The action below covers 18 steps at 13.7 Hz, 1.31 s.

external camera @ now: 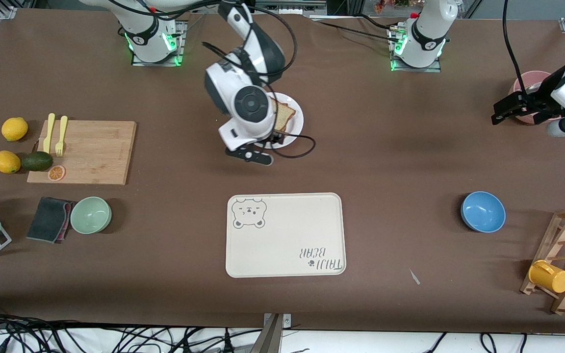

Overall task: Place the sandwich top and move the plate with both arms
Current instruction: 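Open the right gripper and withdraw it toward the cutting board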

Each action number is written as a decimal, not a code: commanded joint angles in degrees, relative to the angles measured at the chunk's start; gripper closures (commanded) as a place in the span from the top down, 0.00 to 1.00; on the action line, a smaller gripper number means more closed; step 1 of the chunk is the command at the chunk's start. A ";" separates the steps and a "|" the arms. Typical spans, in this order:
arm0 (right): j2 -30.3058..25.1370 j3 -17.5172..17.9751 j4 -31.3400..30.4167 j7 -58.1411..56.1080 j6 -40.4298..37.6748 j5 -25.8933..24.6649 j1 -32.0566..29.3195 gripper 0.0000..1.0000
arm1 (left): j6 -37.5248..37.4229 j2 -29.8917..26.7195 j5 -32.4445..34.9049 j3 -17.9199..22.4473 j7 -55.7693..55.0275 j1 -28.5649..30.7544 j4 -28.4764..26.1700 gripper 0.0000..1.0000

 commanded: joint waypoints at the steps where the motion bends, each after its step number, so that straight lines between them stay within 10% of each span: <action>1: -3.39 -5.55 -0.44 -11.40 -2.70 -0.59 -0.15 1.00 | 1.28 -0.18 -0.08 -0.02 0.47 -0.24 -1.34 1.00; 10: -6.64 -28.06 -0.45 -46.31 -9.46 7.21 -1.46 1.00 | 9.01 -2.55 0.01 -0.81 0.47 -0.15 -10.21 1.00; 14: -9.81 -26.15 -0.45 -49.84 -11.84 8.91 -11.47 1.00 | 13.22 -4.75 0.10 -2.13 0.47 -0.06 -16.18 1.00; 18: -14.73 -11.50 -0.45 -49.94 -12.54 3.40 -26.22 1.00 | 16.92 -4.93 0.10 -4.49 -0.32 0.03 -20.50 1.00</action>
